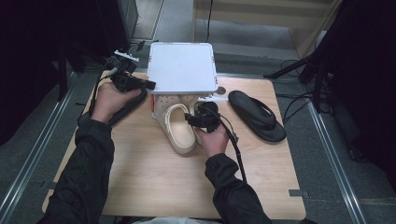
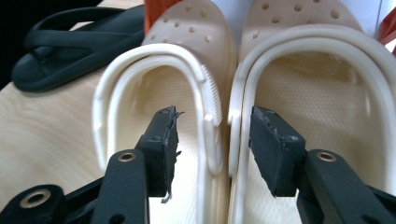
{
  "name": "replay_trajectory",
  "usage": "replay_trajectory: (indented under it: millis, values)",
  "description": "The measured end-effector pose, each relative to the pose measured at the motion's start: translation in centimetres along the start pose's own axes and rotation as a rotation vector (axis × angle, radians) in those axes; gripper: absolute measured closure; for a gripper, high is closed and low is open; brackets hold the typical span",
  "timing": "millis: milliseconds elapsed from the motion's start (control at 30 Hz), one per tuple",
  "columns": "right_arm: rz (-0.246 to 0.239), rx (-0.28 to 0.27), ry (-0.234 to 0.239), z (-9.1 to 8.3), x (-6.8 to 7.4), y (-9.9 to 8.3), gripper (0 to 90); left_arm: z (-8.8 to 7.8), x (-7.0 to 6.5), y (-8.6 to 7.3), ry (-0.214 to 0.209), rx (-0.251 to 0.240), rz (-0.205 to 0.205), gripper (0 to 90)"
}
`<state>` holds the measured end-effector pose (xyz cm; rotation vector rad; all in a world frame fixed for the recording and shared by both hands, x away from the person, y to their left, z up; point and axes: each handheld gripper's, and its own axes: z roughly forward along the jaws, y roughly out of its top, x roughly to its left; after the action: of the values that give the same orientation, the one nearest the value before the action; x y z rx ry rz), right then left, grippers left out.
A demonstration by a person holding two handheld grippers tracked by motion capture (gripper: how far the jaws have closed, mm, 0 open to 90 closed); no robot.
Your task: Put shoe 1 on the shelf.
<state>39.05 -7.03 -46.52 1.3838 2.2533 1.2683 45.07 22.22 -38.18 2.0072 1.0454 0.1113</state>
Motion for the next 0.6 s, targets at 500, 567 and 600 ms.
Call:
replay_trajectory:
  millis: [500,567,600]
  values:
    - [-0.067,-0.014,0.095,-4.7,1.5,-2.4,73.9,0.0,0.0,0.0,-0.001,0.001,0.0,89.8]
    - [-0.074,-0.001,0.114,-4.8,1.7,-3.1,79.5,0.0,0.0,0.0,-0.001,0.0,-0.001,89.8]
    - [-0.073,0.003,0.119,-4.9,1.7,-3.3,82.4,0.0,0.0,0.0,-0.001,0.0,-0.001,89.7]
